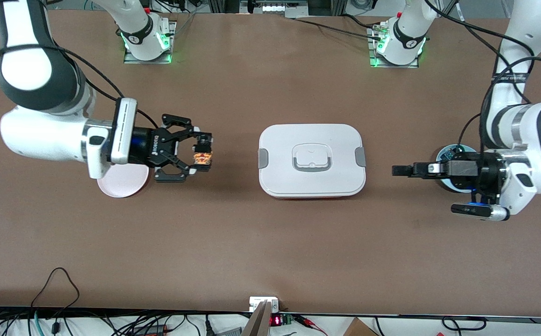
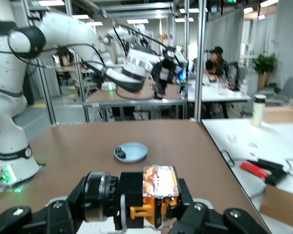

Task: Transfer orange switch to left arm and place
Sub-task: 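Lift the switch with the right gripper while the left gripper reaches inward, then pass the switch above the box from the right gripper to the left gripper, then carry the switch with the left gripper over the blue plate, then lower the switch onto the blue plate and open the left gripper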

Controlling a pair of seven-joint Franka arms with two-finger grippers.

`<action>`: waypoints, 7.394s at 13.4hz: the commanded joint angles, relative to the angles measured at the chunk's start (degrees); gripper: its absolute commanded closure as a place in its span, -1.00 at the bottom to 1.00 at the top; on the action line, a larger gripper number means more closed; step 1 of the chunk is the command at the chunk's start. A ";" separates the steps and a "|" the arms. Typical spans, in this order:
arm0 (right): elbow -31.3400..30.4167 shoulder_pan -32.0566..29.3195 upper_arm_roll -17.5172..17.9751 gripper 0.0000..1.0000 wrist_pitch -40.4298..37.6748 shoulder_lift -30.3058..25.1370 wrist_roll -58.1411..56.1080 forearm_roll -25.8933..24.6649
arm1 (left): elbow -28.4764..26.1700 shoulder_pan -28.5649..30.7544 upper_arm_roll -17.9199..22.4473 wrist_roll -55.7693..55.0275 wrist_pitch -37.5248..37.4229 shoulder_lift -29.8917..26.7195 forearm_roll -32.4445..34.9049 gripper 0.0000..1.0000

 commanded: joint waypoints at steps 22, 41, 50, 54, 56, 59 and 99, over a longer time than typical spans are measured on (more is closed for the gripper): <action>7.36 13.93 1.53 0.83 15.43 10.92 -3.54 23.41 | -13.37 -21.59 0.38 13.32 22.62 -7.33 -7.57 -1.00; 7.10 15.35 1.53 0.82 17.37 11.19 -4.15 23.41 | -11.70 -20.73 0.47 13.41 24.22 -6.27 -8.01 -0.17; 6.92 15.52 1.44 0.82 17.28 11.19 -4.42 23.41 | -11.96 -20.64 0.47 16.22 24.05 -6.00 -7.66 0.76; 6.75 15.52 1.44 -0.96 17.19 11.10 -4.42 23.59 | -11.78 -20.29 0.47 15.87 24.05 -6.09 -7.49 1.00; 6.66 15.52 1.44 -1.00 17.19 11.10 -4.33 23.68 | -11.61 -20.20 0.47 15.78 24.05 -6.09 -7.49 1.00; 6.75 15.52 1.44 -1.00 17.19 10.92 -4.15 23.68 | -11.52 -20.20 0.47 15.69 24.04 -6.09 -7.49 1.00; -3.37 -0.12 -9.97 -1.00 -6.71 -13.07 106.59 -84.07 | -32.88 13.64 1.17 -1.27 48.65 -1.52 102.90 -0.99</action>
